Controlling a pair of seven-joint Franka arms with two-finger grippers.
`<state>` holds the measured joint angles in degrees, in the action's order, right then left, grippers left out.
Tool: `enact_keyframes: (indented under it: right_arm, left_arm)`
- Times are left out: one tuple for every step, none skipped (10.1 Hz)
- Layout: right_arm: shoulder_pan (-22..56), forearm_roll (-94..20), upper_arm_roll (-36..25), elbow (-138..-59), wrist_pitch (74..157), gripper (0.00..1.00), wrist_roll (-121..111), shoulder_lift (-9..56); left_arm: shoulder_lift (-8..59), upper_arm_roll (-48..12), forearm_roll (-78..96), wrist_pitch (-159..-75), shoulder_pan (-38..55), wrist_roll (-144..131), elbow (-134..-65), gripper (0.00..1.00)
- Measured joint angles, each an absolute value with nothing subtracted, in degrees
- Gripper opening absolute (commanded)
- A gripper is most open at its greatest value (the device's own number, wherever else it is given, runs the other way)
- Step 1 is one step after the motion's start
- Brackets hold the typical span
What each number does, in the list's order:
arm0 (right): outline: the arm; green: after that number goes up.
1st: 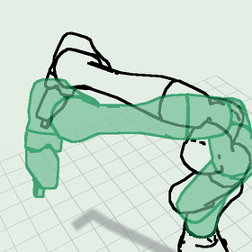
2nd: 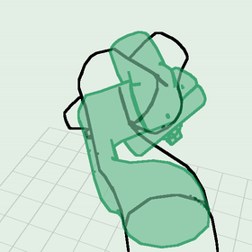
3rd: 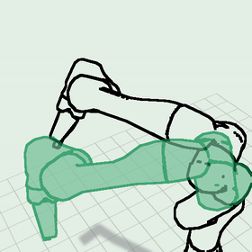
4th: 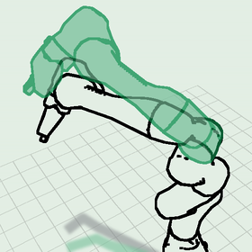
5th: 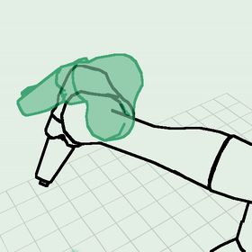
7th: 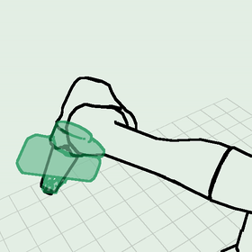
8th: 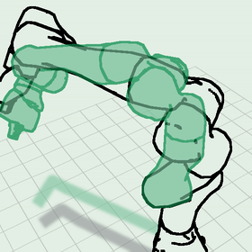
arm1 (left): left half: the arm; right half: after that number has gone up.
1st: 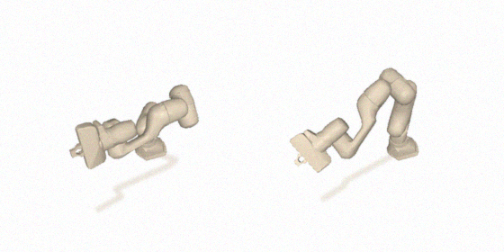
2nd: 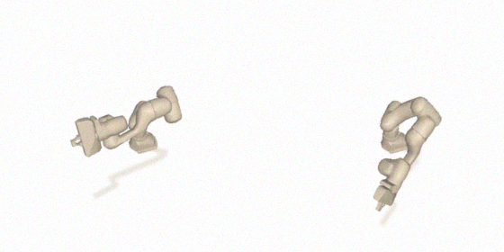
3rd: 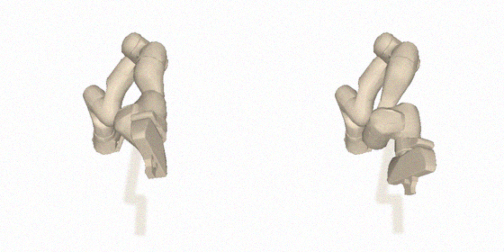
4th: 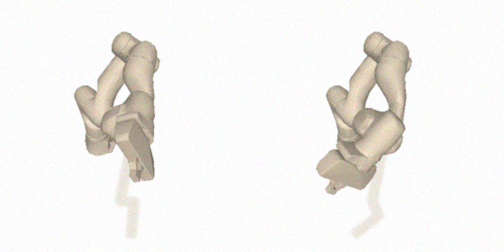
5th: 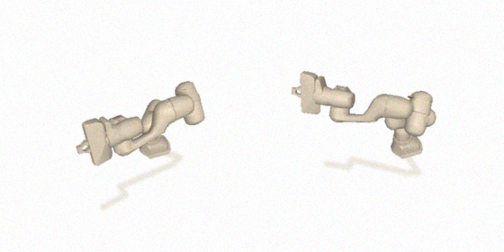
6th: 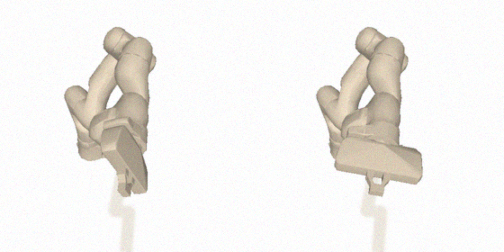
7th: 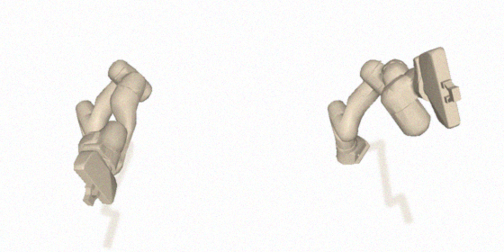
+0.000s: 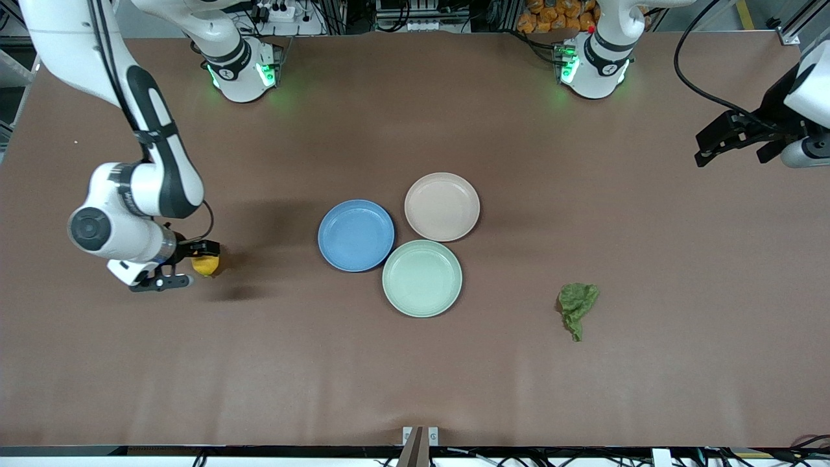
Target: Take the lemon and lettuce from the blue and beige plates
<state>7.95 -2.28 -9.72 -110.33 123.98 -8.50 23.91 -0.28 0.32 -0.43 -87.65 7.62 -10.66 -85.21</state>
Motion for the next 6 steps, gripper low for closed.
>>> enact_keyframes:
  right_arm:
    - [7.35,-2.28,-9.74,-108.77,121.66,1.0,-8.5,23.06]
    - [6.69,-2.28,-9.74,-107.86,120.81,1.0,-9.23,22.06]
    - [6.16,-2.27,-9.7,-107.42,120.44,1.0,-10.72,20.79]
    - [5.6,-2.26,-9.64,-107.15,119.46,1.0,-11.85,19.22]
    - [5.0,-2.26,-9.63,-106.9,117.31,1.0,-12.31,17.36]
    - [4.38,-2.25,-9.58,-106.65,114.89,1.0,-12.53,15.48]
  left_arm:
    - [-0.28,0.32,-0.43,-87.65,7.57,-10.66,-85.2,1.0]
    - [-0.27,0.24,-0.43,-87.65,7.59,-10.54,-85.2,1.0]
    - [-0.26,0.11,-0.43,-87.6,7.67,-9.78,-85.2,1.0]
    - [-0.25,0.02,-0.43,-87.56,7.79,-8.3,-85.2,1.0]
    - [-0.25,-0.01,-0.43,-87.52,7.91,-7.39,-85.2,1.0]
    - [-0.24,-0.04,-0.43,-87.49,7.99,-7.05,-85.21,1.0]
